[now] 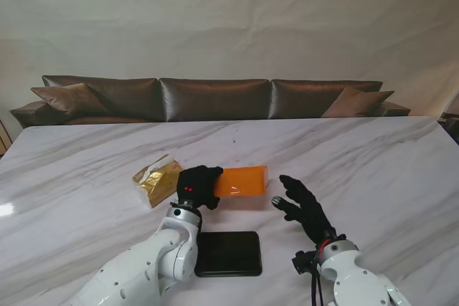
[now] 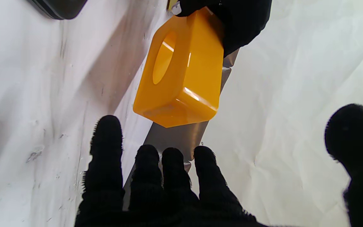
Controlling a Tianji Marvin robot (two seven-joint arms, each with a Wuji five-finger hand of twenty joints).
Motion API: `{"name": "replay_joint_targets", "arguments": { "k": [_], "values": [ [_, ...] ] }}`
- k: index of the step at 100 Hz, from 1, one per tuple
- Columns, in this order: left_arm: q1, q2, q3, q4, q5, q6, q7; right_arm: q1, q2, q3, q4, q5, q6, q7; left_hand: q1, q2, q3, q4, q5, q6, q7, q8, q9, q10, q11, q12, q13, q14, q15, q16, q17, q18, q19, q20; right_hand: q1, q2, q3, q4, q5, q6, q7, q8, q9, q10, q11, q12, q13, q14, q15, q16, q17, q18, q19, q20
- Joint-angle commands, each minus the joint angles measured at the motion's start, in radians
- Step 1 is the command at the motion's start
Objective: Refill a tissue box and feed the first sheet
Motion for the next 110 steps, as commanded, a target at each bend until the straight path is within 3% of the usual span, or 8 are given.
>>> {"name": "replay_joint_targets", "arguments": {
  "k": [1, 25, 50, 70, 90, 102, 110],
  "values": [
    [-0.012, -0.010, 0.007, 0.018, -0.003, 0.004, -0.005, -0.008, 0.001, 0.002, 0.006, -0.003, -0.005, 0.012, 0.052, 0.136, 0.269, 0.103, -0.004, -0.047, 0.019, 0.023, 0.059, -0.042, 0.032, 0.002, 0.051, -0.010, 0.056, -0.015, 0.047, -0.237, 2.229, -0.015, 0.008, -0.028, -0.004, -0.012, 0.008, 0.009, 0.008, 0.011, 0.010, 0.008, 0.016, 0.012, 0.015, -0.001, 0.013, 0.001, 0.013, -0.027, 0.024, 0.003],
    [-0.055, -0.010, 0.052, 0.068, 0.008, 0.017, -0.027, -0.012, -0.001, 0.003, 0.010, -0.001, -0.008, 0.004, 0.026, 0.151, 0.220, 0.074, -0.005, -0.049, 0.016, 0.027, 0.060, -0.047, 0.031, -0.007, 0.052, -0.012, 0.053, -0.022, 0.048, -0.245, 2.234, -0.024, 0.015, -0.033, -0.005, -0.013, 0.007, 0.007, 0.008, 0.012, 0.007, 0.010, 0.018, 0.013, 0.014, -0.002, 0.014, 0.002, 0.013, -0.028, 0.027, -0.002],
    [-0.066, 0.021, 0.075, 0.027, 0.052, 0.045, -0.132, -0.018, 0.000, 0.006, 0.005, -0.001, -0.004, 0.009, -0.094, 0.290, 0.062, 0.031, -0.012, -0.045, -0.022, 0.003, 0.033, -0.035, 0.046, -0.052, 0.052, -0.021, 0.025, -0.054, 0.048, -0.268, 2.237, -0.038, 0.023, -0.038, -0.005, -0.014, 0.015, 0.005, 0.012, 0.015, 0.010, 0.011, 0.019, 0.014, 0.015, -0.001, 0.016, 0.003, 0.014, -0.029, 0.029, -0.006],
    [-0.071, 0.045, 0.095, -0.003, 0.092, 0.081, -0.210, -0.017, -0.001, 0.002, 0.008, 0.006, -0.005, 0.008, -0.165, 0.351, -0.048, -0.022, -0.016, -0.022, -0.046, -0.034, 0.012, -0.016, 0.046, -0.091, 0.052, -0.020, -0.007, -0.075, 0.047, -0.279, 2.225, -0.045, 0.029, -0.042, -0.006, -0.015, 0.018, 0.004, 0.014, 0.017, 0.011, 0.011, 0.020, 0.014, 0.016, -0.002, 0.016, 0.003, 0.014, -0.029, 0.030, -0.008],
    [-0.070, 0.064, 0.109, -0.036, 0.121, 0.105, -0.274, -0.015, -0.002, 0.000, 0.014, 0.010, -0.007, 0.007, -0.267, 0.412, -0.117, -0.020, -0.001, 0.009, -0.123, -0.074, 0.002, 0.008, -0.008, -0.151, 0.052, -0.005, -0.089, -0.114, 0.047, -0.297, 2.220, -0.052, 0.034, -0.045, -0.007, -0.016, 0.021, 0.003, 0.015, 0.019, 0.013, 0.010, 0.020, 0.014, 0.018, -0.001, 0.017, 0.004, 0.015, -0.031, 0.032, -0.010],
    [-0.071, 0.066, 0.120, -0.044, 0.128, 0.126, -0.295, -0.019, -0.002, 0.001, 0.009, 0.011, -0.006, 0.005, -0.305, 0.418, -0.137, -0.035, 0.026, 0.023, -0.166, -0.153, 0.019, 0.025, -0.033, -0.200, 0.053, -0.005, -0.101, -0.144, 0.049, -0.309, 2.239, -0.053, 0.035, -0.045, -0.007, -0.017, 0.022, 0.003, 0.015, 0.020, 0.014, 0.011, 0.021, 0.014, 0.019, -0.001, 0.018, 0.004, 0.016, -0.031, 0.033, -0.011],
    [-0.073, 0.068, 0.127, -0.045, 0.128, 0.133, -0.310, -0.022, -0.002, 0.001, 0.007, 0.013, -0.006, 0.004, -0.316, 0.429, -0.153, -0.040, 0.033, 0.036, -0.190, -0.218, 0.014, 0.033, -0.054, -0.233, 0.053, -0.001, -0.154, -0.184, 0.045, -0.294, 2.212, -0.071, 0.038, -0.047, -0.007, -0.017, 0.024, 0.004, 0.016, 0.021, 0.015, 0.012, 0.021, 0.015, 0.020, 0.000, 0.018, 0.004, 0.016, -0.030, 0.033, -0.012]
  ]
}}
